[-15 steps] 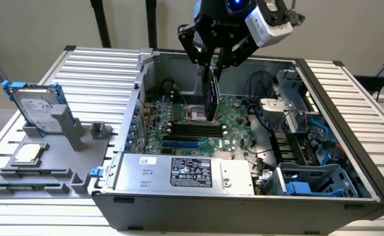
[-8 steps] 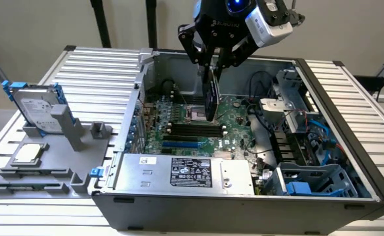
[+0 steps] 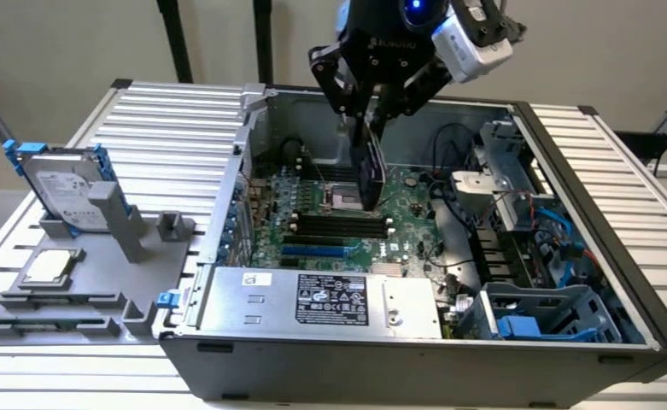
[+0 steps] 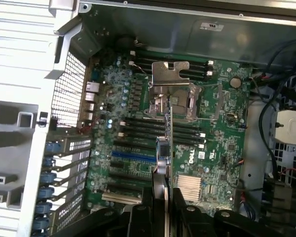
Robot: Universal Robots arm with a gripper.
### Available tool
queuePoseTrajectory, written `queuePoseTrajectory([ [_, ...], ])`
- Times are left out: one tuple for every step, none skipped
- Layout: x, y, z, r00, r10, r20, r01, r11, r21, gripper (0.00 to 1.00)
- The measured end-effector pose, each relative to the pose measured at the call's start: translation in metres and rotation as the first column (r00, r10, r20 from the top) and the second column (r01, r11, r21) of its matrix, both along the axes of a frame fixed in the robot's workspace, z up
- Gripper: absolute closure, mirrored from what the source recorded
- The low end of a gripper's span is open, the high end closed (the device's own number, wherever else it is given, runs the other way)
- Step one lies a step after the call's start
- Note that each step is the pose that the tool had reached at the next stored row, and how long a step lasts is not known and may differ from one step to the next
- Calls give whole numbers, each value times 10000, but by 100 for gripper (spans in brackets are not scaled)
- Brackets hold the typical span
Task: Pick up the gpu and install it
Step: 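Insert the gpu into the slot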
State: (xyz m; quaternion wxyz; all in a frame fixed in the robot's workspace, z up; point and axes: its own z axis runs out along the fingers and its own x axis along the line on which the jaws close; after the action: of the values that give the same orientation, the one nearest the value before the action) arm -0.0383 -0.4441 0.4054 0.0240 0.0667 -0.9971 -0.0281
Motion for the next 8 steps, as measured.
queuePoseTrajectory([
  [0, 0, -5, 9998, 181, 0, -181, 9998, 5, 73],
  [0, 0, -10, 9994, 360, 0, -360, 9994, 8, 73],
  [0, 0, -18, 9985, 557, 2, -557, 9984, 15, 73],
  [0, 0, -24, 9973, 735, 3, -735, 9973, 19, 73],
  [0, 0, -31, 9958, 920, 4, -920, 9958, 23, 73],
  [0, 0, -37, 9941, 1089, 4, -1089, 9941, 26, 73],
  [0, 0, -44, 9919, 1267, 5, -1267, 9919, 29, 73],
  [0, 0, -51, 9893, 1457, 7, -1457, 9893, 32, 73],
])
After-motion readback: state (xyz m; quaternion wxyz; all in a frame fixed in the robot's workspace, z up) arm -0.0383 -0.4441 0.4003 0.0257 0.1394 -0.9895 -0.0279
